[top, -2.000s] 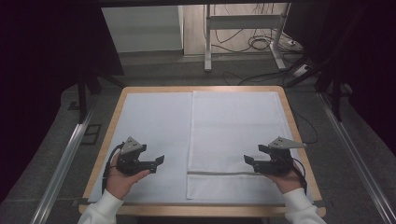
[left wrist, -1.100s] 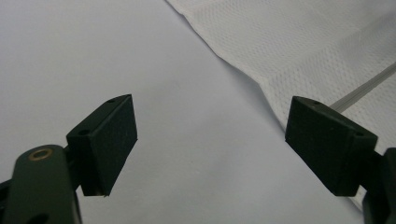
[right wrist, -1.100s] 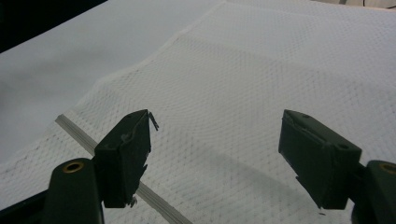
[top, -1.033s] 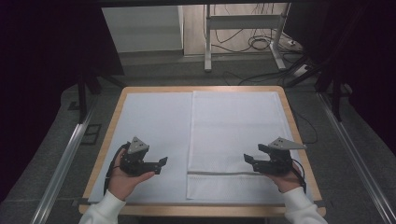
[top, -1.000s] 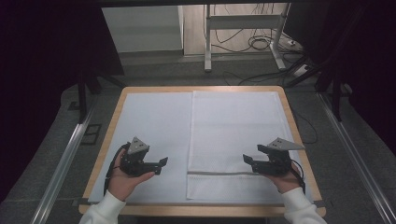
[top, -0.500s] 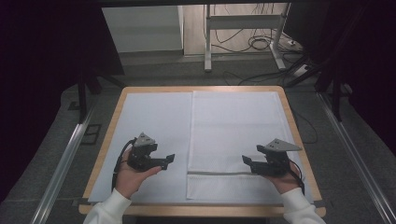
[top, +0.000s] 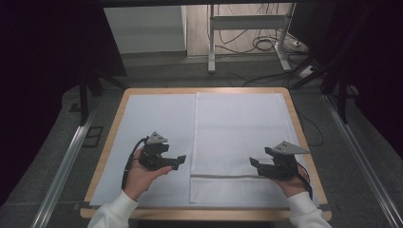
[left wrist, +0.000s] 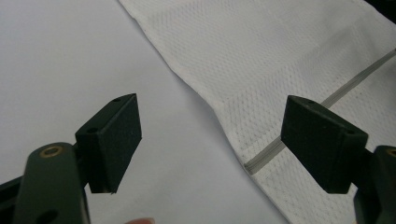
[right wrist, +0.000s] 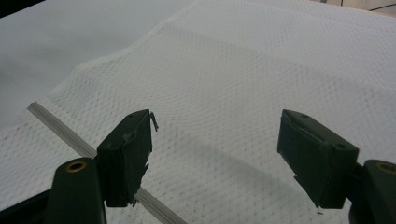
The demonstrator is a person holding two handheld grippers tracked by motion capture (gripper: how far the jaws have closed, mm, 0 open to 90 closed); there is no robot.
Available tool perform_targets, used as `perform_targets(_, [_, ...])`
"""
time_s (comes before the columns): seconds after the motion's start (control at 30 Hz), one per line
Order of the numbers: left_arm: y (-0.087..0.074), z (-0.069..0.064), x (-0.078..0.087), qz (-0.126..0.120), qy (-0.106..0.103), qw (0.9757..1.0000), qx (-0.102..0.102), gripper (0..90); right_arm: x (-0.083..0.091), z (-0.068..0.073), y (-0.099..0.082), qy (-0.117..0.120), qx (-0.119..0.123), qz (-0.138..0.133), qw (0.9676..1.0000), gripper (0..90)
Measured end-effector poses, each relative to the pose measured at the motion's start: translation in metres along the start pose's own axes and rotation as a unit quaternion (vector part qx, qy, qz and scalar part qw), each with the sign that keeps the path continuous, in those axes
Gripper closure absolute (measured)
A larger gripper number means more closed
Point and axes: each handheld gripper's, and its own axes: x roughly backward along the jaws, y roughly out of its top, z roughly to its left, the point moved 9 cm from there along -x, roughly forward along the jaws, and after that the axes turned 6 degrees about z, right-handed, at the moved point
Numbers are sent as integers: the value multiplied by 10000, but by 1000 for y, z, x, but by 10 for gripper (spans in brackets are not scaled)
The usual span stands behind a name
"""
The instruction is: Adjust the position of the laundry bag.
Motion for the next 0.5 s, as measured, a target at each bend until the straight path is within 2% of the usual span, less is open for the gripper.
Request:
perform_targets(0.23, [-2, -6, -20, 182, -1, 9998, 41, 220, 1, 1, 1, -1, 22, -15, 10000, 259])
perform_targets(0.5, [-8, -5, -37, 404, 11, 9990, 170, 266, -1, -2, 0, -53, 32, 13, 10000, 259])
